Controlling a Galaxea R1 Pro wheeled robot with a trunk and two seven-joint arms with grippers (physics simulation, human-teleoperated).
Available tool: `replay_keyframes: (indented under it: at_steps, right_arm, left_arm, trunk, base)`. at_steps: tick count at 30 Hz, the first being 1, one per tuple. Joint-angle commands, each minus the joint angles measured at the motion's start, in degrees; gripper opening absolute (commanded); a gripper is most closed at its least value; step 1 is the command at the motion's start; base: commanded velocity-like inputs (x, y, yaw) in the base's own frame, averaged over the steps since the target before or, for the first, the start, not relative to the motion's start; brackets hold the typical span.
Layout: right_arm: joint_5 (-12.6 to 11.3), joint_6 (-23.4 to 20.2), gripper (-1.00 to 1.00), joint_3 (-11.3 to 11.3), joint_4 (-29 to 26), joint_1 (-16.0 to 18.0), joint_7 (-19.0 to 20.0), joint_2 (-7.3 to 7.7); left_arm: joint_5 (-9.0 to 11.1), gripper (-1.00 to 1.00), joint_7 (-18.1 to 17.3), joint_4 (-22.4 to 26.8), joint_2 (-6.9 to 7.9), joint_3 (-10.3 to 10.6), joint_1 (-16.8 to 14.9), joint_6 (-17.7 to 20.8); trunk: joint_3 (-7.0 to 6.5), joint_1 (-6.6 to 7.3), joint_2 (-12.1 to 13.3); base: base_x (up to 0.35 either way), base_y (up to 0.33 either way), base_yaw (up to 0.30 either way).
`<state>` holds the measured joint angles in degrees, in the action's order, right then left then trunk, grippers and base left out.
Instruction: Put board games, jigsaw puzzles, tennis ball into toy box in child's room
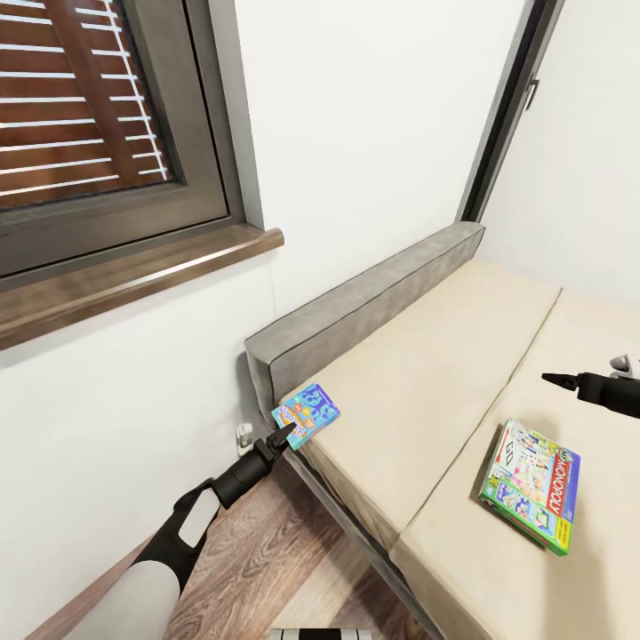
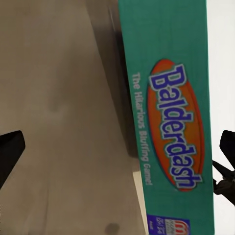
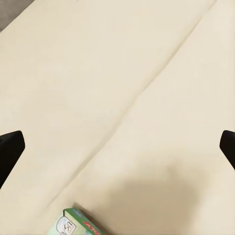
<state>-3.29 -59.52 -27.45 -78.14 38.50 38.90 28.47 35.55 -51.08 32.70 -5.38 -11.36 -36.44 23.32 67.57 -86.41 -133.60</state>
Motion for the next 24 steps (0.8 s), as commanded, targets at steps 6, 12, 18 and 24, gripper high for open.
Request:
replay_keyframes:
  at_steps: [6,12,18,24]
  right_arm:
    - [-0.32,-0.42,1.00,-0.06,-0.21,-0.04,-0.05,0.00]
    - [-0.32,-0.42,1.00,-0.03,-0.30,-0.08,-0.05,0.00]
    - [-0.32,-0.42,1.00,0.01,-0.33,-0.09,-0.05,-0.01]
    - [-0.32,-0.42,1.00,0.02,-0.34,-0.09,-0.05,-0.03]
  left_arm:
    - [0.05,1.00,-0.23,0.00,-0.06,-0.25,-0.03,0.51]
    - [0.05,1.00,-1.05,0.12,-0.12,-0.24,-0.03,0.50]
    - [-0.02,1.00,-2.37,0.62,-0.14,-0.24,-0.03,0.50]
    - [-0.07,1.00,-2.89,1.12,-0.21,-0.20,-0.03,0.50]
  trunk:
    - [0.04,0.01,-0.02]
    - [0.04,0.01,-0.02]
    - [0.04,0.01,-0.02]
    - [0.04,0.01,-0.02]
  base:
    - [0.000,0.000,0.000]
    - [0.000,0.000,0.000]
    - [0.000,0.000,0.000]
    - [0.000,0.000,0.000]
